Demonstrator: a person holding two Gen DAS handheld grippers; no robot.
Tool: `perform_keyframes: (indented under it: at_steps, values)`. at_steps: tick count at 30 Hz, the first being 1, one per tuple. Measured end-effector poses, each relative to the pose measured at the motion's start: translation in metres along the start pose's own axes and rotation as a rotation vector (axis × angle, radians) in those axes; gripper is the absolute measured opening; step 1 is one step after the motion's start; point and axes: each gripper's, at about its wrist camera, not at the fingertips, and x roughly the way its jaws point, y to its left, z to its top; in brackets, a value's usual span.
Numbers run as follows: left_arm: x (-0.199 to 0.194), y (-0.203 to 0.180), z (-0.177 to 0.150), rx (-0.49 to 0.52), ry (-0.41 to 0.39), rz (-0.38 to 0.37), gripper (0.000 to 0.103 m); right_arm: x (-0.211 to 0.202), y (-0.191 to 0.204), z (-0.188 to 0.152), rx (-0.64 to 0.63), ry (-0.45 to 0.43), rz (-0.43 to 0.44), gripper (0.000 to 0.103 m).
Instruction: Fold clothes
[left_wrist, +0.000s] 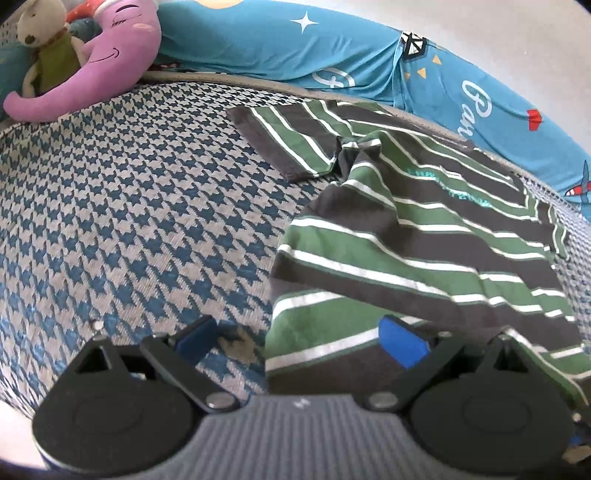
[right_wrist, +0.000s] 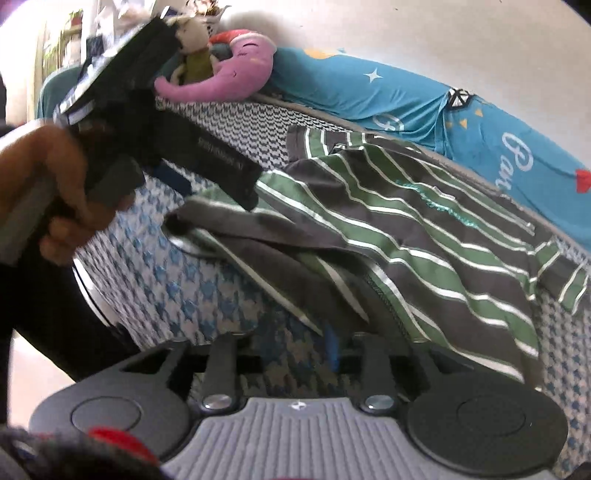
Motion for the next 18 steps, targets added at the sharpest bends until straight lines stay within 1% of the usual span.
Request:
perform_keyframes:
  at_steps: [3, 5, 6, 7, 8, 11, 16, 17, 18]
  values:
    - [-0.009, -0.004, -0.003, 0.029, 0.003, -0.053, 0.098, 0.006, 0.007, -0.004, -0.076, 0.004, -0.061, 0.030]
    - [-0.018, -0.009, -0.006, 0.068, -0.001, -0.087, 0.098, 0.009, 0.008, -0.004, -0.087, -0.004, -0.078, 0.029]
    - [-0.022, -0.011, -0.008, 0.092, -0.004, -0.101, 0.098, 0.009, 0.007, -0.004, -0.081, -0.007, -0.079, 0.020]
    - [-0.025, -0.012, -0.009, 0.112, -0.004, -0.119, 0.098, 0.009, 0.005, -0.002, -0.073, -0.008, -0.079, 0.013]
    - [-0.028, -0.013, -0.010, 0.131, -0.001, -0.139, 0.098, 0.009, 0.001, 0.000, -0.050, -0.006, -0.073, 0.006]
    - [-0.033, -0.014, -0.016, 0.171, 0.012, -0.190, 0.098, 0.010, -0.014, 0.006, 0.026, 0.002, -0.053, 0.002]
    - [-0.039, -0.025, -0.028, 0.273, 0.039, -0.251, 0.098, 0.008, -0.049, 0.021, 0.229, -0.029, 0.021, 0.002]
    - [-0.039, -0.028, -0.030, 0.299, 0.049, -0.259, 0.098, 0.009, -0.055, 0.024, 0.261, -0.033, 0.025, 0.002]
    - [-0.038, -0.032, -0.033, 0.323, 0.059, -0.263, 0.098, 0.008, -0.058, 0.025, 0.270, -0.033, 0.009, 0.002]
